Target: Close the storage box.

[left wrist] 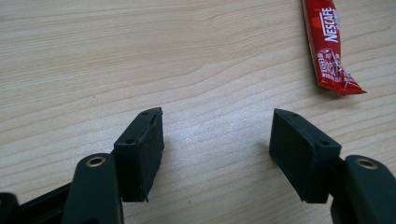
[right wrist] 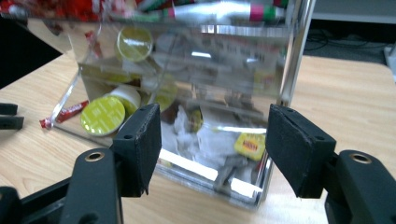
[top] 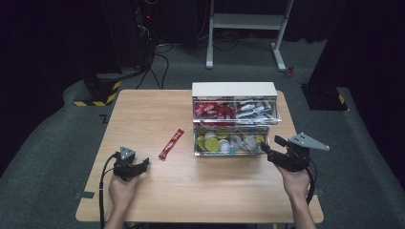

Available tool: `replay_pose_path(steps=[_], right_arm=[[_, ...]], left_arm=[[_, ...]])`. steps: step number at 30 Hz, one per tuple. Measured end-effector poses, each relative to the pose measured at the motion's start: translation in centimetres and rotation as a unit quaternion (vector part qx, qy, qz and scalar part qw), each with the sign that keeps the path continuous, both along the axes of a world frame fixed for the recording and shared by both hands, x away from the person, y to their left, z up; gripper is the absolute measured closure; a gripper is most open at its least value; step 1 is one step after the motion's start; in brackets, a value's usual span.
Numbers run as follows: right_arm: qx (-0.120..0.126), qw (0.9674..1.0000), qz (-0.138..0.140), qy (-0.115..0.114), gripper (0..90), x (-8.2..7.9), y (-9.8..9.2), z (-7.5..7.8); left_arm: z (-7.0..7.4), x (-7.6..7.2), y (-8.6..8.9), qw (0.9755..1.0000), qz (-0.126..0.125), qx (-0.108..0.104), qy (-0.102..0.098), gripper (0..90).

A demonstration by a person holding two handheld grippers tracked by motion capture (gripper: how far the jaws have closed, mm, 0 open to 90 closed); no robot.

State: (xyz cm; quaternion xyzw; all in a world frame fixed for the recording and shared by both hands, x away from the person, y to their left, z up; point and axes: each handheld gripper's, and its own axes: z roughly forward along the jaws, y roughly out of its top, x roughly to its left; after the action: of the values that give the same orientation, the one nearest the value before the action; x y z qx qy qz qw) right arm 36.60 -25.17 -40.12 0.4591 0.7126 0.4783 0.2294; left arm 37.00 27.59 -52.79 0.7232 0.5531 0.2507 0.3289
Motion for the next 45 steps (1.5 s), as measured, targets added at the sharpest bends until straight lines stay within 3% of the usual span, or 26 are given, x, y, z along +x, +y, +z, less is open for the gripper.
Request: replay_pose_path(steps=[8,17,23,30,37,40,45], right_arm=[[-0.001,0.9998,-0.017,0.009,36.3,-1.1,-0.6,-2.4],[-0.004,0.9994,-0.027,0.023,36.3,-1.3,-1.2,-4.2],[-0.013,0.9981,-0.048,0.037,36.8,-1.0,-1.9,-6.2],[-0.040,0.9947,-0.079,0.053,38.1,-0.3,-2.2,-8.4],[-0.050,0.9917,-0.092,0.075,38.0,0.3,-2.4,-9.5],[-0.059,0.9885,-0.100,0.097,39.3,0.8,-2.5,-10.2],[-0.071,0.9858,-0.106,0.110,39.7,1.3,-2.5,-10.8]], left_arm=[[0.0,0.0,0.0,1.0000,-0.001,0.000,0.000,34.8],[0.0,0.0,0.0,1.0000,-0.001,0.001,0.000,34.7],[0.0,0.0,0.0,1.0000,0.000,0.001,0.000,34.6],[0.0,-0.1,0.0,1.0000,0.000,0.001,0.000,34.5],[0.0,-0.1,0.0,1.0000,0.000,0.001,0.000,34.4],[0.0,-0.1,0.0,1.0000,0.001,0.001,0.000,34.3],[0.0,-0.1,0.0,1.0000,0.001,0.001,-0.001,34.4]])
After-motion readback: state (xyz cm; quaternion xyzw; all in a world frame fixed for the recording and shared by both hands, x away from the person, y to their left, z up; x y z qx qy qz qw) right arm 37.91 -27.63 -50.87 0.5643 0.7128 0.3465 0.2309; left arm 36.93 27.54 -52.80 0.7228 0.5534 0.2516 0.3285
